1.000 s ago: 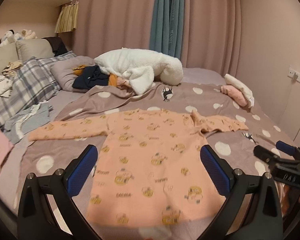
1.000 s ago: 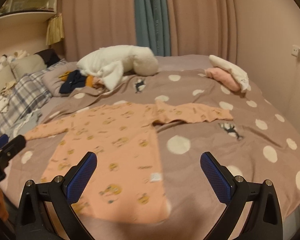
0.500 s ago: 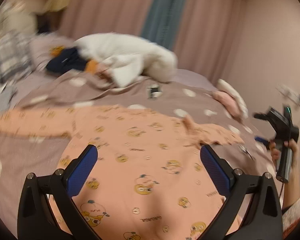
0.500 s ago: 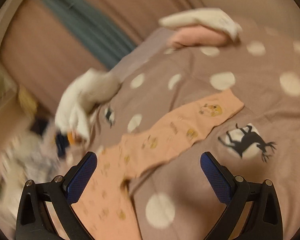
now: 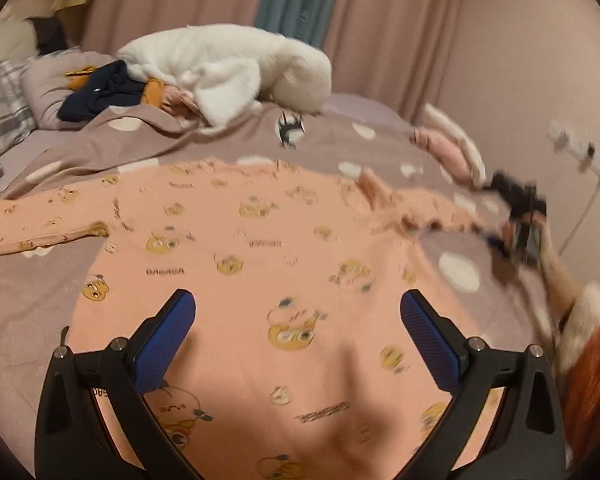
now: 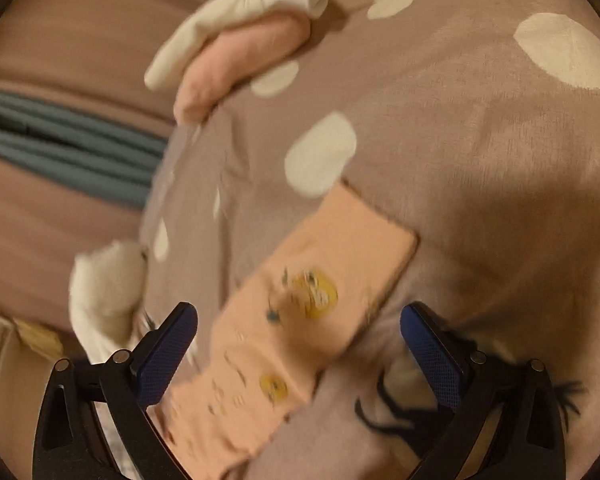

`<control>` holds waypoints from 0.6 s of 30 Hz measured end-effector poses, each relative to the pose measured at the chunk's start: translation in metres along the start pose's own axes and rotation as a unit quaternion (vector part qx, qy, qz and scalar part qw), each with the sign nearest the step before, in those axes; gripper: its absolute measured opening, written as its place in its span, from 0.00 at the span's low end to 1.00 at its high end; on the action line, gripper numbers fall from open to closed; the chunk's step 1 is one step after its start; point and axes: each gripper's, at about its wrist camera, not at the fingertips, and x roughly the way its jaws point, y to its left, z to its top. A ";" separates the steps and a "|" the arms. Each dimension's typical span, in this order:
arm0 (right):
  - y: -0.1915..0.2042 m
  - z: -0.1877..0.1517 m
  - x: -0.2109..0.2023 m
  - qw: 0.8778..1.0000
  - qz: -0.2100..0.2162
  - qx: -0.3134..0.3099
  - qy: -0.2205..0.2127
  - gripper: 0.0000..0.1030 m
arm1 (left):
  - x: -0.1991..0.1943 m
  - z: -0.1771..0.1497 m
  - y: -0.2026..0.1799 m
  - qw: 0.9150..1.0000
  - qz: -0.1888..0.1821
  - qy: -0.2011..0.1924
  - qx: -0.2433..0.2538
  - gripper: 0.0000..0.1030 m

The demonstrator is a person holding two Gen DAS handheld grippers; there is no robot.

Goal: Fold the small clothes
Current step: 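Move the right tool to the peach top's sleeve cuff and grasp it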

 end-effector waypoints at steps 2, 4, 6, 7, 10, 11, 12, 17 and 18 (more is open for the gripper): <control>0.001 0.004 -0.001 1.000 -0.009 -0.003 -0.011 0.83 | 0.005 0.002 0.008 1.000 -0.006 0.005 -0.012 0.99; -0.001 0.005 -0.003 0.999 -0.034 -0.003 -0.023 0.62 | 0.002 0.002 0.018 0.998 -0.032 -0.004 -0.046 0.99; -0.005 0.006 -0.007 0.999 -0.044 0.009 -0.031 0.39 | 0.001 0.002 0.025 0.997 -0.030 -0.006 -0.065 0.99; -0.006 0.005 -0.010 0.998 -0.050 0.015 -0.037 0.34 | 0.001 0.002 0.027 0.997 -0.023 -0.007 -0.069 0.99; -0.005 0.002 -0.021 0.995 -0.070 0.014 -0.066 0.18 | 0.002 0.003 0.030 0.997 -0.011 -0.005 -0.079 0.99; -0.011 0.002 -0.021 0.995 -0.068 0.008 -0.075 0.16 | 0.001 0.003 0.030 0.997 -0.001 -0.010 -0.083 0.99; -0.007 -0.001 -0.026 0.994 -0.068 0.002 -0.085 0.12 | -0.001 0.002 0.031 0.996 0.009 -0.017 -0.084 0.99; 0.034 -0.011 -0.040 0.995 -0.051 -0.039 -0.082 0.10 | -0.019 0.001 0.044 0.992 0.016 -0.054 -0.109 0.99; 0.044 -0.011 -0.038 0.994 -0.045 -0.050 -0.081 0.09 | -0.024 0.001 0.048 0.992 0.017 -0.060 -0.113 0.99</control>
